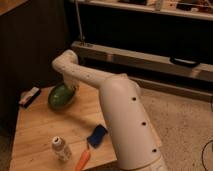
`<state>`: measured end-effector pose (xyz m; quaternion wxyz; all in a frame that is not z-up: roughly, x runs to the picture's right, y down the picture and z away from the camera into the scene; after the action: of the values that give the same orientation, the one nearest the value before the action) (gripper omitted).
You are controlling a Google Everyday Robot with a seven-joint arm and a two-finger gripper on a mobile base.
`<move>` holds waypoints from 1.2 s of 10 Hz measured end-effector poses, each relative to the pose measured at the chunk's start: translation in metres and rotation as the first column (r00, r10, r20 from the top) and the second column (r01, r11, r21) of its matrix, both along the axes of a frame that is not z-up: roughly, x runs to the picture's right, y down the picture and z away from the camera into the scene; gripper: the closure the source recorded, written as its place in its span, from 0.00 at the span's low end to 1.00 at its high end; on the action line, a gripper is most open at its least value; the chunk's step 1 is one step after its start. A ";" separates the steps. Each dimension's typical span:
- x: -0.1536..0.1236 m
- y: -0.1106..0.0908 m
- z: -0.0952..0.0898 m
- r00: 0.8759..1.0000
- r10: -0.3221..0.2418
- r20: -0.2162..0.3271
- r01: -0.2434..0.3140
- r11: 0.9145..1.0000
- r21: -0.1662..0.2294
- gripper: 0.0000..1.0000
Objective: Drag the ceramic bowl in a circle
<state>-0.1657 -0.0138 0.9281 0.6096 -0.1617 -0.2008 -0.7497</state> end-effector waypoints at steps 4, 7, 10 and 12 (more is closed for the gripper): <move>0.103 0.007 -0.001 0.987 0.109 -0.116 -0.111 0.994 -0.005 0.86; 0.182 0.025 -0.010 0.964 0.174 -0.202 -0.180 0.984 -0.011 0.86; 0.245 0.044 -0.027 0.954 0.194 -0.231 -0.209 0.977 -0.044 0.86; 0.255 0.059 -0.059 0.975 0.139 -0.175 -0.155 0.985 -0.081 0.86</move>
<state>0.0889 0.0452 0.8690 0.6700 -0.2379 -0.1950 -0.6756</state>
